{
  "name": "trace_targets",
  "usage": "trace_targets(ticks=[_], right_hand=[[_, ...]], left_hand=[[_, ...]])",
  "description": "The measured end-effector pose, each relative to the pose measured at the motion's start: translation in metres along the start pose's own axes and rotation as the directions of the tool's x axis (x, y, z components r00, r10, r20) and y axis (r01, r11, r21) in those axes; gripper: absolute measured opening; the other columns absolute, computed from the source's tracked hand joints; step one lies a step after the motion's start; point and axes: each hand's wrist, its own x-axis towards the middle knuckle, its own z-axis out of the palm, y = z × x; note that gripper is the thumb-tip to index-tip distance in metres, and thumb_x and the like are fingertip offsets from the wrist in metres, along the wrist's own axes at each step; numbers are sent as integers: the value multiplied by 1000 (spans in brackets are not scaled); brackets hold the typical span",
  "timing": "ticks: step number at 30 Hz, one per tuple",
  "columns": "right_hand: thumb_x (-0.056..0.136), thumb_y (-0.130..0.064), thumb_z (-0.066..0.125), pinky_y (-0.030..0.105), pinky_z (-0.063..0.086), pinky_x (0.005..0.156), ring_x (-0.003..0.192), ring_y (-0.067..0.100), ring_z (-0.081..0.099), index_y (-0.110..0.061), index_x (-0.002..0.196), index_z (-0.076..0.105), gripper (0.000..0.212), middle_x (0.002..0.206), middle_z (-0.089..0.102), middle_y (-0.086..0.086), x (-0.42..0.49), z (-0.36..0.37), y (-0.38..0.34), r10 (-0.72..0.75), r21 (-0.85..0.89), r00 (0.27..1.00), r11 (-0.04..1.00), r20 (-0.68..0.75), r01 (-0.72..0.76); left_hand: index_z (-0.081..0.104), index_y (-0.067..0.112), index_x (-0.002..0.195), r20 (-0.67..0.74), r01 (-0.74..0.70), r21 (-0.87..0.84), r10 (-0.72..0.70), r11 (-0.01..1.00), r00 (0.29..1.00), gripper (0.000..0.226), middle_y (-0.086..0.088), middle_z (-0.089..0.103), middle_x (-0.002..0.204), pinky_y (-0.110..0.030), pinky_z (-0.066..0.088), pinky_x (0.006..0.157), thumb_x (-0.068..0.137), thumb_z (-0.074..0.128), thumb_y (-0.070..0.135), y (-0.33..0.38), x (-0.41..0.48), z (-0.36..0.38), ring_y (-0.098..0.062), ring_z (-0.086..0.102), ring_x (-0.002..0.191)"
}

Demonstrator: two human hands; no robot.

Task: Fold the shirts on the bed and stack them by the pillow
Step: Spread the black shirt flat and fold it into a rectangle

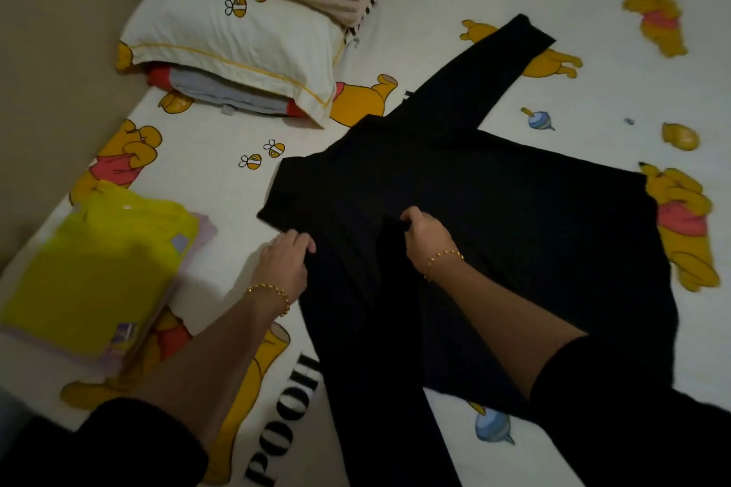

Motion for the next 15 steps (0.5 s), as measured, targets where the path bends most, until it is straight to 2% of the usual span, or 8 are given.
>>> trace_targets(ticks=[7, 11, 15], right_hand=[[94, -10, 47, 38, 48, 89, 106, 25, 53, -12, 119, 53, 25, 116, 55, 10, -116, -7, 70, 61, -3, 998, 998, 13, -61], [89, -10, 52, 37, 46, 89, 104, 26, 52, -13, 115, 53, 26, 111, 55, 9, -169, 2, 107, 57, -3, 998, 998, 4, -57], [77, -26, 64, 37, 41, 94, 110, 19, 43, -23, 121, 44, 48, 115, 45, -2, -209, 19, 128, 77, -142, 994, 988, 74, -66]], left_hand=[[52, 20, 107, 214, -80, 117, 53, 990, 975, 38, -1, 50, 110, -31, 41, 88, 76, 60, 0, 43, -78, 25, -19, 48, 107], [47, 22, 115, 308, -115, 167, 59, 979, 950, 47, 2, 48, 113, -29, 43, 83, 75, 68, 11, 43, -103, 32, -17, 49, 108], [40, 23, 126, 460, -332, 330, 157, 884, 874, 63, 1, 41, 123, -29, 41, 84, 72, 70, 16, 41, -108, 46, -17, 45, 112]])
